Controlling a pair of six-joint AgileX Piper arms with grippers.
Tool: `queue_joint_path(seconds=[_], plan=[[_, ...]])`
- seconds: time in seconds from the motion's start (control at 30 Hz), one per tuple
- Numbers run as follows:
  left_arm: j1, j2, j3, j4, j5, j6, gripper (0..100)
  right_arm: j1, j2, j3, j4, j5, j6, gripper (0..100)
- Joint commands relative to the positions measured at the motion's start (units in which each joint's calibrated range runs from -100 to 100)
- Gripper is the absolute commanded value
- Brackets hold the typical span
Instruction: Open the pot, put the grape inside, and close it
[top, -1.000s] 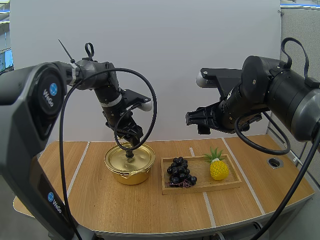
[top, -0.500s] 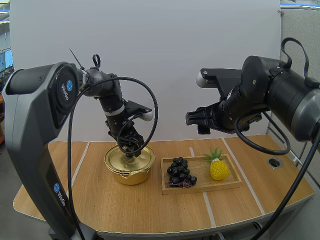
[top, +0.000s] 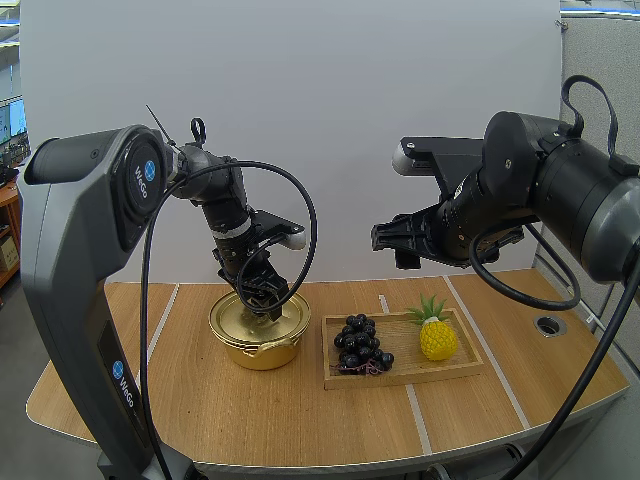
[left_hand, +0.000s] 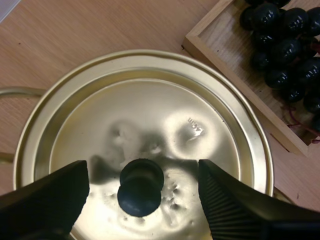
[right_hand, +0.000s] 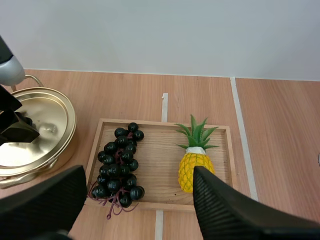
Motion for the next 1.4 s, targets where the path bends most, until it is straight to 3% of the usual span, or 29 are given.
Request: queue_joint_path(seconds=[0.0, 0.13, 0.4, 0.7, 1.13, 1.37], plan=[[-0.23, 0.0, -0.7, -0.2, 0.0, 0.2, 88, -0.2, -0.3, -0.4, 0.2, -0.3, -0.4, 100], [-0.23, 0.0, -0.7, -0.2, 0.2, 0.2, 0, -0.2, -0.3, -0.4, 0.2, -0.3, -0.4, 100], [-0.23, -0.3, -1.0, 0.0, 0.4, 0.2, 0, -0.2, -0.3, -0.4, 0.2, -0.3, -0.4, 100], [-0.23, -7.1, -8.2, 0.2, 10.2, -0.8, 0, -0.2, -0.3, -0.4, 0.2, -0.3, -0.4, 100], [-0.23, -26.5, -28.1, 1.8, 7.8, -4.0, 0, -0.2, -0.3, -0.4, 0.2, -0.3, -0.4, 100], [-0.23, -32.7, -40.9, 7.8, -1.9, -9.7, 0, -0.2, -0.3, -0.4, 0.2, -0.3, -0.4, 100]])
